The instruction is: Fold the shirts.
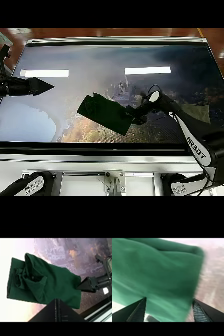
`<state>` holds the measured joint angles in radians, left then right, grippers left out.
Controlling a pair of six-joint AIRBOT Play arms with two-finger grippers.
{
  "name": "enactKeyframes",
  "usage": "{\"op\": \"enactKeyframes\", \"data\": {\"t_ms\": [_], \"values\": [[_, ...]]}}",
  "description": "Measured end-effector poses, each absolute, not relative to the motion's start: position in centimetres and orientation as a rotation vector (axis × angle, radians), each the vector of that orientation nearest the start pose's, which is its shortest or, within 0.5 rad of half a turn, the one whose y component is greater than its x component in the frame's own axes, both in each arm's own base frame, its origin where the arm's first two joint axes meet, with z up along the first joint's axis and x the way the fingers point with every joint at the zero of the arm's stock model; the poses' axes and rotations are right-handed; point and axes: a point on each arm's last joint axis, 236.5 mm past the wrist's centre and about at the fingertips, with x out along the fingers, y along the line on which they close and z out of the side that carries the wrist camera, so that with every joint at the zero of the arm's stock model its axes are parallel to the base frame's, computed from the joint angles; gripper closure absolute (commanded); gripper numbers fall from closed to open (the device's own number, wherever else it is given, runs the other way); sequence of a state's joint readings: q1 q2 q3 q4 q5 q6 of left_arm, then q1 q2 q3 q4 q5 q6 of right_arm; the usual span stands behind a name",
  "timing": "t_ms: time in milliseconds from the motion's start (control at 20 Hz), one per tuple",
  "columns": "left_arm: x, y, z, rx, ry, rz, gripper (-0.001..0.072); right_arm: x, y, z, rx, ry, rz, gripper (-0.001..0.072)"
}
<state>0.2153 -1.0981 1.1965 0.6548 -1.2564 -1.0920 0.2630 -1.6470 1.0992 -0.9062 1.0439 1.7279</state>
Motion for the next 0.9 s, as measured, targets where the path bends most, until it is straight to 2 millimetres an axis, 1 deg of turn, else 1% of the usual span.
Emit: {"op": "enactKeyframes", "data": {"t_ms": [100,200,250,300,400,500,600,650,700,750,800,900], "values": [[38.3,-9.9,16.9,-0.428,0.824,-0.619,0.0672,33.7,23.5,-11.3,0.629,1.655,0.276,0.0631],[38.4,-9.9,17.0,-0.438,0.821,-0.617,0.0672,33.8,24.5,-10.9,0.616,1.64,0.32,0.063],[38.4,-9.9,17.0,-0.441,0.821,-0.616,0.0672,34.0,24.7,-10.2,0.593,1.619,0.355,0.063],[38.4,-9.9,17.1,-0.443,0.819,-0.615,0.0672,34.5,25.0,-8.8,0.567,1.579,0.404,0.063],[38.5,-9.9,17.1,-0.447,0.819,-0.613,0.0671,36.2,25.1,-5.1,0.523,1.467,0.49,0.0631],[38.5,-9.9,17.1,-0.453,0.819,-0.611,0.0671,38.7,23.8,-0.5,0.491,1.32,0.525,0.063],[38.5,-10.0,17.3,-0.474,0.823,-0.605,0.0671,41.0,20.7,4.1,0.474,1.181,0.504,0.063],[38.4,-10.1,17.4,-0.486,0.821,-0.608,0.0672,41.8,18.8,5.9,0.473,1.128,0.476,0.063],[38.4,-10.2,17.6,-0.497,0.82,-0.612,0.0671,42.5,16.5,7.5,0.477,1.077,0.438,0.063],[38.3,-10.4,17.9,-0.511,0.815,-0.618,0.0671,43.0,14.1,8.8,0.486,1.037,0.395,0.063],[38.3,-10.6,18.2,-0.521,0.81,-0.624,0.0671,43.4,11.4,10.0,0.497,1.001,0.342,0.063],[38.0,-10.9,18.6,-0.536,0.809,-0.64,0.0672,43.6,5.7,11.5,0.533,0.946,0.224,0.063]]}}
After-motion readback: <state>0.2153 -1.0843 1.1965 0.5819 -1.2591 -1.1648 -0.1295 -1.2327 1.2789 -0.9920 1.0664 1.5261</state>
